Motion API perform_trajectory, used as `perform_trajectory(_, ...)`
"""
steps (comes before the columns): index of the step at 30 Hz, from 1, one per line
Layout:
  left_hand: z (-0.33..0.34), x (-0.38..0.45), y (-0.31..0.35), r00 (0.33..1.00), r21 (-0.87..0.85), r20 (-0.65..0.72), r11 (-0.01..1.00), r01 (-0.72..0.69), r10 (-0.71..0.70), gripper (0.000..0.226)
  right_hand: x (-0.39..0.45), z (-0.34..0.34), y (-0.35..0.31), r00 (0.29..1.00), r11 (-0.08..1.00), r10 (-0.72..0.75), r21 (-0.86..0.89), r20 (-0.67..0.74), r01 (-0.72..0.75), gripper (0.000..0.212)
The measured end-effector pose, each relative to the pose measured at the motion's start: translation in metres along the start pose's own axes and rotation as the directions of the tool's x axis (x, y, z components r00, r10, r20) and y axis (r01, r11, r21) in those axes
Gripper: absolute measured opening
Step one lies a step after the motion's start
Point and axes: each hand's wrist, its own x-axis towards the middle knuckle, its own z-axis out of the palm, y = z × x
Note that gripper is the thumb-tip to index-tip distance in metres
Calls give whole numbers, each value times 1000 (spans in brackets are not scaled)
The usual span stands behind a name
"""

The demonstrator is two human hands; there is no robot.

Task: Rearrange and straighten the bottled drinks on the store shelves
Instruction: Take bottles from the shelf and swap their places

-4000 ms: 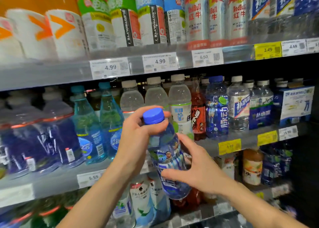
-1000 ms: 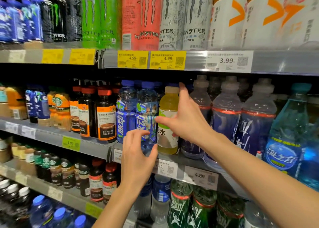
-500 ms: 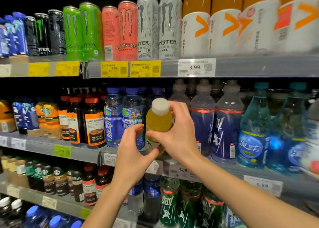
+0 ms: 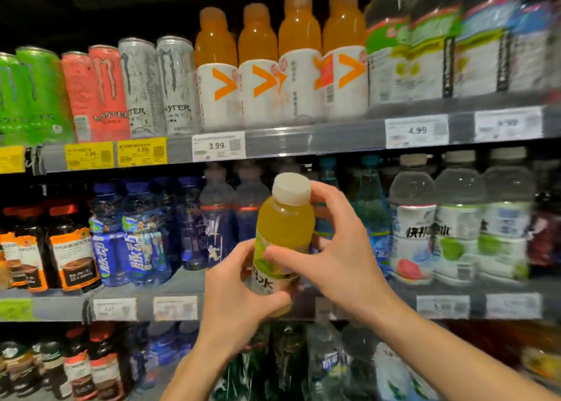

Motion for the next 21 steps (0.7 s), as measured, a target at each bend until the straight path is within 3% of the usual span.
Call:
perform_trajectory(5, 60, -8, 24, 999, -85, 17, 995, 51, -50, 61, -27, -50, 15, 987, 987, 158, -25, -22, -158, 63)
perform_trajectory(8, 87, -8, 35, 997, -79, 68, 996, 48, -43, 65, -34, -76, 22, 983, 982, 169, -78, -66, -174, 56)
perform_trajectory(12, 95, 9, 35, 985, -46, 175, 999, 13, -4, 66, -33, -108, 29, 973, 983, 174, -25, -152, -179, 50)
perform_trajectory(16, 92, 47, 25, 1000, 82, -18, 996, -16, 17, 33, -29, -124, 32, 963, 984, 167, -22, -213, -176, 53)
perform_trajectory(18, 93, 68, 27, 996, 134, -84, 991, 11, 1, 44, -27, -128, 35, 960, 984, 170, -23, -223, -179, 53)
perform_trajectory(21, 98, 95, 42, 994, 298, -48, 948, 108, -98, 63, -25, -129, 39, 958, 983, 166, -38, -232, -180, 51)
